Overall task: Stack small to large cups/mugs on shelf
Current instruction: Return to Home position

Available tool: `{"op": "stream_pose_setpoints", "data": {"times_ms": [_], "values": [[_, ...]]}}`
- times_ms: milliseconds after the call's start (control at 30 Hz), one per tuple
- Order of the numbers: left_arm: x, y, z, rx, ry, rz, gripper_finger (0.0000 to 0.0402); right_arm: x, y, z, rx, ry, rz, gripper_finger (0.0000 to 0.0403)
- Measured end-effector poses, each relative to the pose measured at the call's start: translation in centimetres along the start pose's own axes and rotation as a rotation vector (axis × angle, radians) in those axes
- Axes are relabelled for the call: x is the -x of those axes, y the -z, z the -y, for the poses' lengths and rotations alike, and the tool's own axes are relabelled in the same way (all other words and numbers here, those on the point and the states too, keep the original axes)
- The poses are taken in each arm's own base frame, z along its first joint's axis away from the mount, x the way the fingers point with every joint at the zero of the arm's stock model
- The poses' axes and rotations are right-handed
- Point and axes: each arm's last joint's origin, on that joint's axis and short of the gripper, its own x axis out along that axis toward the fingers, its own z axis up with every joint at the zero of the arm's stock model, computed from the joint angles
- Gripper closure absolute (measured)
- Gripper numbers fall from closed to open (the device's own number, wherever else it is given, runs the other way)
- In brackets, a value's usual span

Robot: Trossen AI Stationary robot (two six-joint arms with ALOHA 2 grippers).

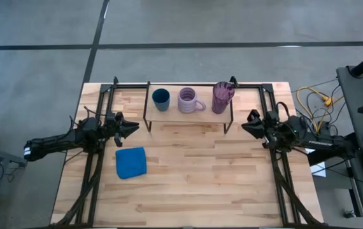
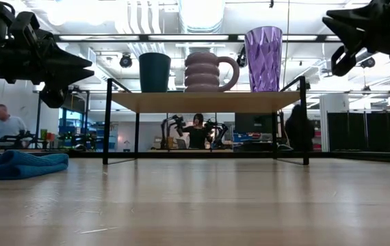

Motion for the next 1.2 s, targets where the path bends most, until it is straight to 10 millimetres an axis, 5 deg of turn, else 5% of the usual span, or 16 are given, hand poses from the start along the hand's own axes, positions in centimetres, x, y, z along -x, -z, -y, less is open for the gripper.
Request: {"op": "stream_pose_setpoints", "data": {"times_ms": [1200], "values": [[0.0, 0.01, -0.01, 0.0, -0.001, -0.001, 0.0318, -0.13, 0.18, 0.14, -0.004, 0.011, -0.018, 0.036]]}}
